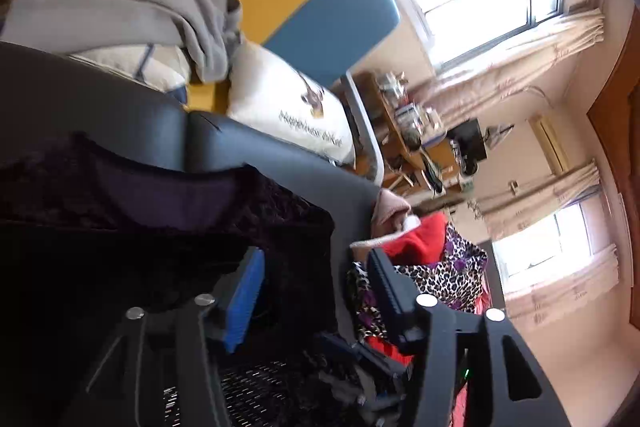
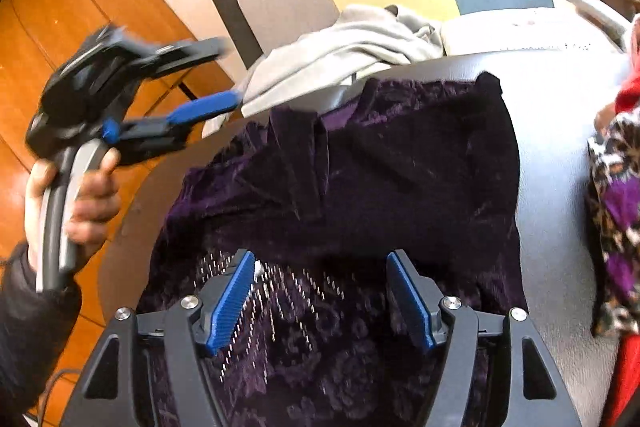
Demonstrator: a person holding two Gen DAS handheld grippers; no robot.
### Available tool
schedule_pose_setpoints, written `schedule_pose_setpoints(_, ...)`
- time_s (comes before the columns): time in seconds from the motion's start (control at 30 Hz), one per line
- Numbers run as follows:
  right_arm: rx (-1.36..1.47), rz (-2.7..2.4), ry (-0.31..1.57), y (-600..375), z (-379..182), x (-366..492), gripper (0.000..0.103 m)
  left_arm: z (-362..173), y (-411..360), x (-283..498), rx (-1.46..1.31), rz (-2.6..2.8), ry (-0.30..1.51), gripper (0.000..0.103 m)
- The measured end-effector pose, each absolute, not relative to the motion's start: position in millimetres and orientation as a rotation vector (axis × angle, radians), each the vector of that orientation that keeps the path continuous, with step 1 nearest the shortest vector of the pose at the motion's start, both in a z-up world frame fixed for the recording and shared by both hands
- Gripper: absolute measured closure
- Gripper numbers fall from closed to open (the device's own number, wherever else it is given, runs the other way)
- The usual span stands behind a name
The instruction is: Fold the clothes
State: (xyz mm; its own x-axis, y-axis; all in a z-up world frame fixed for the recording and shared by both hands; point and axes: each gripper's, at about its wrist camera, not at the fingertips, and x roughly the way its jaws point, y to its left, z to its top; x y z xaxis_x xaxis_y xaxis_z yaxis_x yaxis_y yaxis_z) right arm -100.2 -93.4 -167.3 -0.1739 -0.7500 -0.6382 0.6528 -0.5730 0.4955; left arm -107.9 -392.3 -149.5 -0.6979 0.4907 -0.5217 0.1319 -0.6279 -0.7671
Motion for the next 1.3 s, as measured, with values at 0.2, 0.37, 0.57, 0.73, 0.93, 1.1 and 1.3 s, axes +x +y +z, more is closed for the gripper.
schedule_pose_setpoints(0.2,0.990,-1.954,0.103,-138.8,-153.2,-95.8,0.021,-174.3,-434.8,-10.9,-0.937,2.467,-1.452,0.044)
schedule_pose_setpoints(0.37,0.967,-1.988,0.406,-192.4,-167.1,-90.2,0.029,-214.7,-443.1,58.7,-0.875,2.449,-1.620,0.041)
schedule_pose_setpoints(0.57,1.119,-1.826,0.000,-177.5,-149.3,-122.6,0.096,-250.9,-436.4,86.4,-0.988,2.470,-1.620,0.040)
schedule_pose_setpoints(0.73,1.203,-1.735,-0.590,-98.2,-149.1,-162.9,0.096,-259.7,-435.0,83.0,-1.005,2.476,-1.619,0.040)
schedule_pose_setpoints(0.93,1.313,-1.902,-0.606,-45.7,-179.3,-174.3,0.059,-260.5,-444.7,80.0,-0.974,2.470,-1.673,0.040)
schedule_pose_setpoints(1.1,1.179,-2.028,-0.349,-41.1,-160.1,-154.7,0.035,-264.0,-450.8,76.8,-0.969,2.460,-1.708,0.040)
schedule_pose_setpoints(1.3,1.023,-2.056,0.082,-81.7,-144.1,-128.7,0.035,-257.9,-443.1,71.7,-0.978,2.506,-1.652,0.040)
